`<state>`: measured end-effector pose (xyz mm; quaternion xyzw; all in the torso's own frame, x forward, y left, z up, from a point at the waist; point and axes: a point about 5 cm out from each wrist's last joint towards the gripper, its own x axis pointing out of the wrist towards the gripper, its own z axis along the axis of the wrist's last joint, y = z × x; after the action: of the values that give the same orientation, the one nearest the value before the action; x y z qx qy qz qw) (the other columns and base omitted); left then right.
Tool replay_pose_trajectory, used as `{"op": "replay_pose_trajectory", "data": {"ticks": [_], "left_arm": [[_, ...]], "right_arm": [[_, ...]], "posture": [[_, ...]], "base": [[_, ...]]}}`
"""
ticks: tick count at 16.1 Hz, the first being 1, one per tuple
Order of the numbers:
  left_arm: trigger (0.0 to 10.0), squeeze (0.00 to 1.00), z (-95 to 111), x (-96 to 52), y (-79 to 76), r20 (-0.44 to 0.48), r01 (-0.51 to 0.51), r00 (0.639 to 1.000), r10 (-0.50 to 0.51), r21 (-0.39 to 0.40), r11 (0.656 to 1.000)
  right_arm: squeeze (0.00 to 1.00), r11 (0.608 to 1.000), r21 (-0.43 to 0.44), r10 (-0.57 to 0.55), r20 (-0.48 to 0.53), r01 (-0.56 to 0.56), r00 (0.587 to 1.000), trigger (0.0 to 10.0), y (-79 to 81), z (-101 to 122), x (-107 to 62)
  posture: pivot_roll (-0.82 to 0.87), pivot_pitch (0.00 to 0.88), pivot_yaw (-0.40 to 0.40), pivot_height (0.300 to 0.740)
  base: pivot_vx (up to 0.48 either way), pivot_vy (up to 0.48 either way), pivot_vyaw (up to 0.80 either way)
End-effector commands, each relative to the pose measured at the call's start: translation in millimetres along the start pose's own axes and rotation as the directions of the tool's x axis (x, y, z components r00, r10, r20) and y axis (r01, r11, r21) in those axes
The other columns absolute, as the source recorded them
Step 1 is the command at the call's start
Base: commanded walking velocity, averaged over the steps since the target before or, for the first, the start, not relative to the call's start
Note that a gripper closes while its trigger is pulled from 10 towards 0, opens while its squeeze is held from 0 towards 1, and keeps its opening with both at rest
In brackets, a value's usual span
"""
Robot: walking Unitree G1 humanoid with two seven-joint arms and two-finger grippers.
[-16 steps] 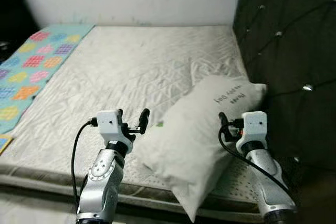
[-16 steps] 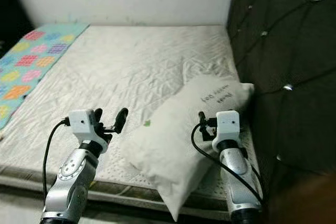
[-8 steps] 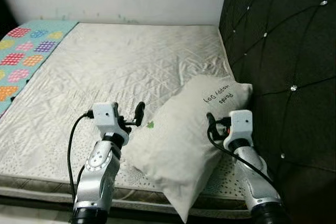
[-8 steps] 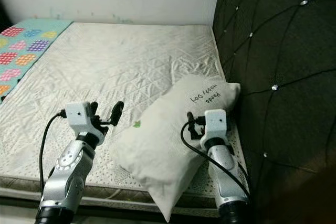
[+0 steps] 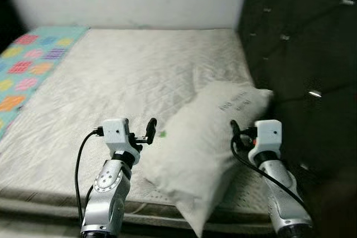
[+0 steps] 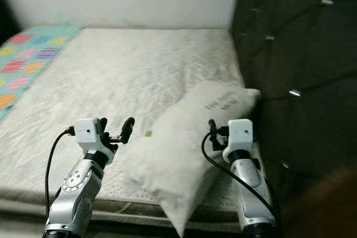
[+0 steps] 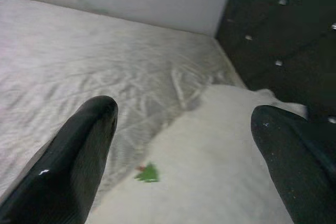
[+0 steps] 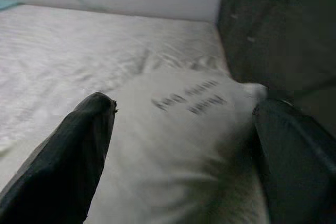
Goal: Clean up the room
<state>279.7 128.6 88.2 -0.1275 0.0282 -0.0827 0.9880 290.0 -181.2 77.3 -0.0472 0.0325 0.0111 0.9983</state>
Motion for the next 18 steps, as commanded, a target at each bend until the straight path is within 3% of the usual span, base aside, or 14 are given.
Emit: {"op": "replay_pose_trajectory", "data": {"ticks": [1, 7, 12, 18], "left_arm": [[10.0, 0.00, 2.9, -2.5, 1.7, 0.011, -0.004, 1.000, 0.004, 0.006, 1.000], [10.0, 0.00, 1.7, -2.8, -0.1, 0.002, 0.011, 1.000, -0.011, 0.004, 1.000], [10.0, 0.00, 1.4, -8.2, 0.3, -0.005, 0.013, 1.000, -0.012, 0.011, 1.000], [10.0, 0.00, 8.5, -14.1, 0.3, -0.005, 0.005, 1.000, -0.005, 0.007, 1.000]], "right_arm": [[0.00, 1.000, 0.009, 0.004, 0.013, -0.004, 1.000, 10.0, 1.9, 4.8, 0.0], [0.00, 1.000, 0.011, 0.008, 0.010, -0.009, 1.000, 10.0, 3.5, 6.5, -1.4], [0.00, 0.999, 0.008, 0.039, 0.029, -0.039, 0.999, 10.0, 7.3, 9.5, -9.3], [0.00, 0.998, 0.003, 0.060, 0.013, -0.060, 0.998, 10.0, 7.4, 11.3, -18.1]], "posture": [[-0.24, 0.000, 0.099, 0.740], [-0.24, 0.000, 0.097, 0.740], [-0.23, 0.000, 0.092, 0.740], [-0.21, 0.000, 0.076, 0.671]], "base": [[0.000, 0.000, -0.80], [0.000, 0.000, -0.80], [0.000, 0.000, 0.00], [0.000, 0.000, 0.00]]}}
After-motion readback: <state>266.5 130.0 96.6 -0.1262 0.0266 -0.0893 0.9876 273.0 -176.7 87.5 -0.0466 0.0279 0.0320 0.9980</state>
